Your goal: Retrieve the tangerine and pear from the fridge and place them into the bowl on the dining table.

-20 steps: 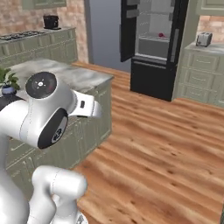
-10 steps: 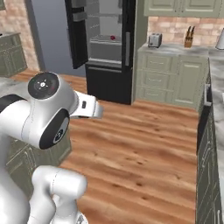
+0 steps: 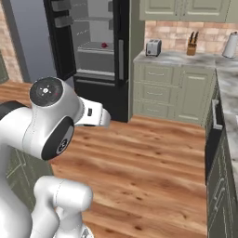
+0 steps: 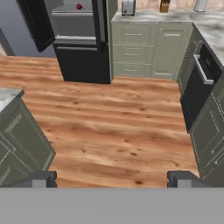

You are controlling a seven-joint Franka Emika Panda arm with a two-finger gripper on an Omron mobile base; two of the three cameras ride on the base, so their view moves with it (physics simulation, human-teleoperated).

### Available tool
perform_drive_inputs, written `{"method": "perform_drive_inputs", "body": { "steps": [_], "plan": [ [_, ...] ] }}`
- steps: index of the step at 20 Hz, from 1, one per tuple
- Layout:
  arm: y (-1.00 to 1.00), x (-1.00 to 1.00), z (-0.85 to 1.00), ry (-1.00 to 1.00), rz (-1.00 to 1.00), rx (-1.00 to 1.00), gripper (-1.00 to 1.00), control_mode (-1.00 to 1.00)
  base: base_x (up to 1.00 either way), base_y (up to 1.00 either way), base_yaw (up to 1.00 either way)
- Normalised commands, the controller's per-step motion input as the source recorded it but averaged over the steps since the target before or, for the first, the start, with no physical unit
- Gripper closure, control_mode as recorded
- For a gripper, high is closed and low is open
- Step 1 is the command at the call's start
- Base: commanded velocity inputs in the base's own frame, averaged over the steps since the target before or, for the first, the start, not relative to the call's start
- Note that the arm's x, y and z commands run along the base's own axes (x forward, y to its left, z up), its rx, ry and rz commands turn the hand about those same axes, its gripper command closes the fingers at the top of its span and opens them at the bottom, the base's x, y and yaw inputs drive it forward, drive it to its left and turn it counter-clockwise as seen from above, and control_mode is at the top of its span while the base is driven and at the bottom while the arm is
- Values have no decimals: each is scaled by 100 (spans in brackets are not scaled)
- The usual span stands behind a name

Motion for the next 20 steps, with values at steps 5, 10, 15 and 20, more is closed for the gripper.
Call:
{"method": "perform_drive_inputs", "body": {
  "steps": [5,10,15,20],
  "plan": [
    [0,0,0,0,0,0,-100,100,100,16,12],
    [0,0,0,0,0,0,-100,100,100,24,29],
    [0,0,0,0,0,0,-100,100,100,34,48],
    [0,0,0,0,0,0,-100,100,100,38,50]
  ]
}}
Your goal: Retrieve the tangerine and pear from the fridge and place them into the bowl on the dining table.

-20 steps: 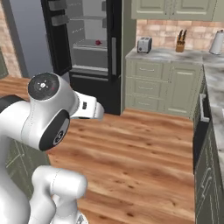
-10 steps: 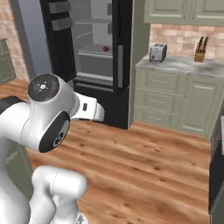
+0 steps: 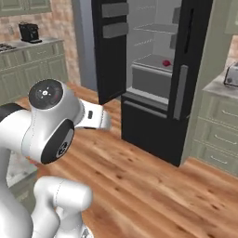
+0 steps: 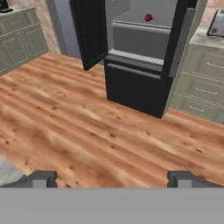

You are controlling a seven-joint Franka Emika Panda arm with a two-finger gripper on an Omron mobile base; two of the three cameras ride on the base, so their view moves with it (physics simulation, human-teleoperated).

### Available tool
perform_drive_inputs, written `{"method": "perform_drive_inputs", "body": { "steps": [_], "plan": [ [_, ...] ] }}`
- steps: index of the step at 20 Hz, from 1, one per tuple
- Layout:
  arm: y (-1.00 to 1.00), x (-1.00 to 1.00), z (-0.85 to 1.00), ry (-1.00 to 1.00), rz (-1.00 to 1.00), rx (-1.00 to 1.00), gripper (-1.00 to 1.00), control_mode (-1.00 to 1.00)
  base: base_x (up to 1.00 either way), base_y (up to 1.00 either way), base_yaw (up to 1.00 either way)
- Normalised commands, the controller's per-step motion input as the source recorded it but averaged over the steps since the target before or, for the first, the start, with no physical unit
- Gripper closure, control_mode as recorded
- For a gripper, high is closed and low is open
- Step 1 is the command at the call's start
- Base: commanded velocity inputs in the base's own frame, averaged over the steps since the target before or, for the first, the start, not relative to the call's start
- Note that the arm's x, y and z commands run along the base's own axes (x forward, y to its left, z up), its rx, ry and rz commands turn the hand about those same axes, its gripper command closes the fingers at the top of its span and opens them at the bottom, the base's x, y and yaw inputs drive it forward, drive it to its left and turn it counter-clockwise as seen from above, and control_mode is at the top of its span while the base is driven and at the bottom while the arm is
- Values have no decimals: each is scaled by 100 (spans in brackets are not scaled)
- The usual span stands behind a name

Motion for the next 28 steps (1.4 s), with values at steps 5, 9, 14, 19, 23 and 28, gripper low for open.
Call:
{"method": "perform_drive_inputs", "body": {
  "steps": [5,9,14,19,23,28],
  "plan": [
    [0,0,0,0,0,0,-100,100,100,17,38],
    [0,0,0,0,0,0,-100,100,100,-20,8],
    [0,0,0,0,0,0,-100,100,100,-17,0],
    [0,0,0,0,0,0,-100,100,100,0,-1],
    [0,0,0,0,0,0,-100,100,85,3,-20],
    [0,0,0,0,0,0,-100,100,54,0,-33]
  ]
}}
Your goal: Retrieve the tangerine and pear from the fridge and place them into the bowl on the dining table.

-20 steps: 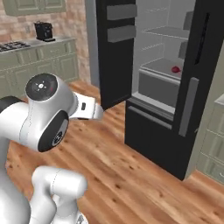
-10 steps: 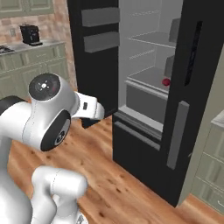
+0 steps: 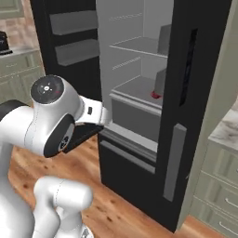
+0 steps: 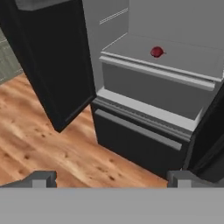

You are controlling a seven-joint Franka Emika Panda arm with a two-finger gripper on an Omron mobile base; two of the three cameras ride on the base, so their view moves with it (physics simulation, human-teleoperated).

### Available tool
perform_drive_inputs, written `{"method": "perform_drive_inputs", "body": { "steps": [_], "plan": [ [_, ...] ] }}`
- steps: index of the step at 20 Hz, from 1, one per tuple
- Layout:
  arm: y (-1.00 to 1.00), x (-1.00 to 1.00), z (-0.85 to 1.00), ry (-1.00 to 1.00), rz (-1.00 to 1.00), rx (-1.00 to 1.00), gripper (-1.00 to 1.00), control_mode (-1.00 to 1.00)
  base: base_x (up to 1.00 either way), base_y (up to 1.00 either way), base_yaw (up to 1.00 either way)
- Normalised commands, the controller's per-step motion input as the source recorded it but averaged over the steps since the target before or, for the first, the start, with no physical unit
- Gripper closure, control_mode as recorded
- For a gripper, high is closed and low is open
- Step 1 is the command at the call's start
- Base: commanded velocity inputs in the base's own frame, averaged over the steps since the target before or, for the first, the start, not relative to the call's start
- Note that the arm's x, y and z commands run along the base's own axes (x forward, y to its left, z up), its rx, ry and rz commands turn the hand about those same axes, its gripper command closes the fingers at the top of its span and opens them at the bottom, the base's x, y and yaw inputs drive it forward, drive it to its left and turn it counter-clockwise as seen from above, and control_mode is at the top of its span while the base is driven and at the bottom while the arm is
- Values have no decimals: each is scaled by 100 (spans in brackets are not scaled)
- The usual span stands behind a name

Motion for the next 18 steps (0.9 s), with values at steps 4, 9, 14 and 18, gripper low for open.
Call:
{"method": "perform_drive_inputs", "body": {
  "steps": [4,9,14,18],
  "plan": [
    [0,0,0,0,0,0,-100,100,60,11,-37],
    [0,0,0,0,0,0,-100,100,74,60,-37],
    [0,0,0,0,0,0,-100,100,60,73,-34],
    [0,0,0,0,0,0,-100,100,32,0,-26]
  ]
}}
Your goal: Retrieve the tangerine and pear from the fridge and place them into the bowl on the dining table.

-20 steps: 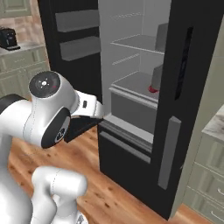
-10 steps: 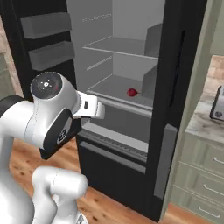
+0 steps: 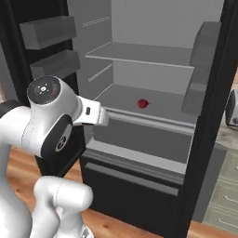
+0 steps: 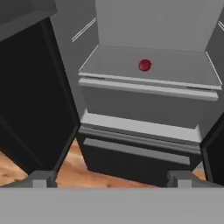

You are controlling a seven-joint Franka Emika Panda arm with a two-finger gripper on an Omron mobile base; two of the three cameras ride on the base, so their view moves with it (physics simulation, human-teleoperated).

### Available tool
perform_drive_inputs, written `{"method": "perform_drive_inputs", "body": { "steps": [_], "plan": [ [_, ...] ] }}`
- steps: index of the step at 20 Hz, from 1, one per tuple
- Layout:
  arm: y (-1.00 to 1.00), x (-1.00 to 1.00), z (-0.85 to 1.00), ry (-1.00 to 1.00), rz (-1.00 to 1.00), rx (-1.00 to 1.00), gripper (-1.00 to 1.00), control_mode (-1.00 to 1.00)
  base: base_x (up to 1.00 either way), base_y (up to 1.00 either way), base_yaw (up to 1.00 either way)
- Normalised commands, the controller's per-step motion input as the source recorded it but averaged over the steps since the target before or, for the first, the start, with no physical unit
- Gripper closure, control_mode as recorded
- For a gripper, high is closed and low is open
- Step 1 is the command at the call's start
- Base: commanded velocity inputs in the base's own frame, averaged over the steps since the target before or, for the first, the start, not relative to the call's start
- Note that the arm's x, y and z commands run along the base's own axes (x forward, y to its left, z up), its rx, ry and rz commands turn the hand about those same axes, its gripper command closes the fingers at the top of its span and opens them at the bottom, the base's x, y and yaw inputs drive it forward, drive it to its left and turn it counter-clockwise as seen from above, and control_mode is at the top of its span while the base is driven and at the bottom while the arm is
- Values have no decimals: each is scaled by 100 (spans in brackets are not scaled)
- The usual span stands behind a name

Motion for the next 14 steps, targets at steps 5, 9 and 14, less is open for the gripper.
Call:
{"method": "perform_drive_inputs", "body": {
  "steps": [5,9,14],
  "plan": [
    [0,0,0,0,0,0,-100,100,28,-16,-23],
    [0,0,0,0,0,0,-100,100,47,0,-18],
    [0,0,0,0,0,0,-100,100,87,2,-12]
  ]
}}
